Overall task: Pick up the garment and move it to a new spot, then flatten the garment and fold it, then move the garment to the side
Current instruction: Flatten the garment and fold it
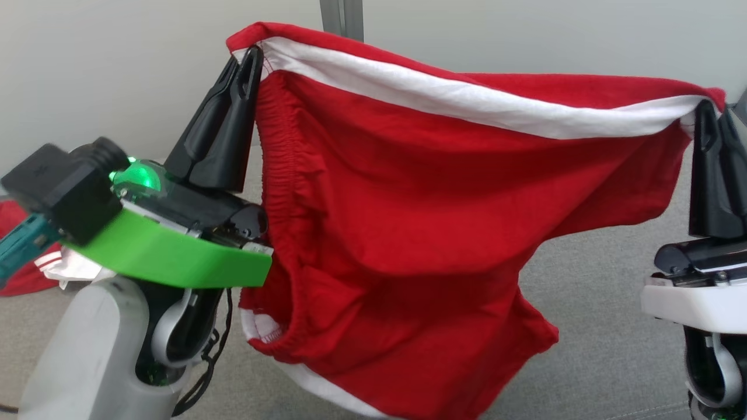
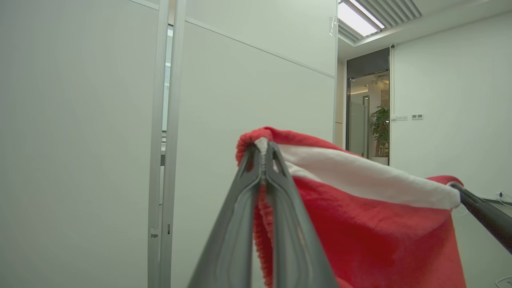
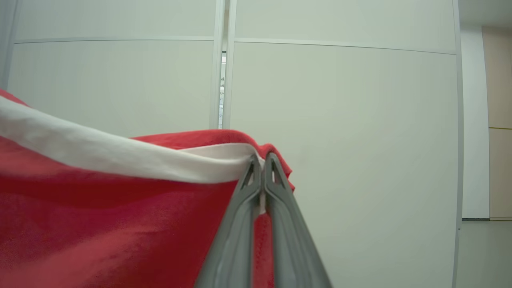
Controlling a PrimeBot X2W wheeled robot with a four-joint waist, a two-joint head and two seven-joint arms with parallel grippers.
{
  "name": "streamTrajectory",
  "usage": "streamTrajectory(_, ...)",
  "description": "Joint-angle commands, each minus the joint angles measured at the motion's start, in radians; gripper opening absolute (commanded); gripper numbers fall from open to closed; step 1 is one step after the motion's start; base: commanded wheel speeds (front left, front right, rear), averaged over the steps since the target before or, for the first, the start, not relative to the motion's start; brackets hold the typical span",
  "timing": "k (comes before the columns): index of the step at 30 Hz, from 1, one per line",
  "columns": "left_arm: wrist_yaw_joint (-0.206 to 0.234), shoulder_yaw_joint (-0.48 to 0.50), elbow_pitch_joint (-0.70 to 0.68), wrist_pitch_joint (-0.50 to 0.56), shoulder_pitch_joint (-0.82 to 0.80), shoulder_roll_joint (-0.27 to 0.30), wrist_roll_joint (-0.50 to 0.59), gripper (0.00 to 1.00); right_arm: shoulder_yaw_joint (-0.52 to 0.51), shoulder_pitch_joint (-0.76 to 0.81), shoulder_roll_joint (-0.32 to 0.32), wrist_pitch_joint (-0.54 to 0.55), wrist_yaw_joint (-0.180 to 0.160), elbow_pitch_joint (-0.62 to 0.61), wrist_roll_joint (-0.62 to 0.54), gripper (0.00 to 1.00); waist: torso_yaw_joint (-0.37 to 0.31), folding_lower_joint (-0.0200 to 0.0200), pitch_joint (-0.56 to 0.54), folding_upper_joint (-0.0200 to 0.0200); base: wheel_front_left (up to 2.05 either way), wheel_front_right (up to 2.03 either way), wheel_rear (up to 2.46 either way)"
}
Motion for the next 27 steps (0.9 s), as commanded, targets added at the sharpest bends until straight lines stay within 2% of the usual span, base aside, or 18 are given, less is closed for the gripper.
streamTrajectory(1,-0.006,-0.004,0.035,0.006,-0.023,0.007,0.008,0.00,0.009,0.001,0.007,0.002,-0.002,0.031,0.015,0.00,-0.014,0.0000,0.044,0.0000,0.00,0.00,0.00)
streamTrajectory(5,-0.036,-0.024,0.163,0.021,-0.109,-0.012,0.000,0.00,0.049,-0.095,0.003,-0.021,-0.002,0.167,0.044,0.00,-0.034,0.0000,0.156,0.0000,0.00,0.00,0.00)
streamTrajectory(9,-0.094,-0.023,0.347,0.018,-0.287,-0.030,0.008,0.00,0.084,-0.319,-0.011,-0.080,-0.002,0.366,0.041,0.00,-0.062,0.0000,0.267,0.0000,0.00,0.00,0.00)
streamTrajectory(12,-0.130,0.004,0.508,-0.049,-0.457,-0.039,0.037,0.00,0.078,-0.522,0.010,-0.171,-0.002,0.522,0.008,0.00,-0.090,0.0000,0.328,0.0000,0.00,0.00,0.00)
streamTrajectory(16,-0.166,0.015,0.676,-0.160,-0.617,-0.058,0.053,0.00,0.077,-0.681,0.037,-0.261,-0.002,0.679,-0.031,0.00,-0.112,0.0000,0.388,0.0000,0.00,0.00,0.00)
streamTrajectory(21,-0.188,-0.021,0.845,-0.241,-0.633,-0.058,0.058,0.00,0.138,-0.678,0.047,-0.295,-0.002,0.823,-0.030,0.00,-0.116,0.0000,0.441,0.0000,0.00,0.00,0.00)
streamTrajectory(27,-0.194,-0.047,0.986,-0.297,-0.491,-0.089,0.019,0.00,0.187,-0.589,0.047,-0.301,-0.002,0.917,0.029,0.00,-0.092,0.0000,0.476,0.0000,0.00,0.00,0.00)
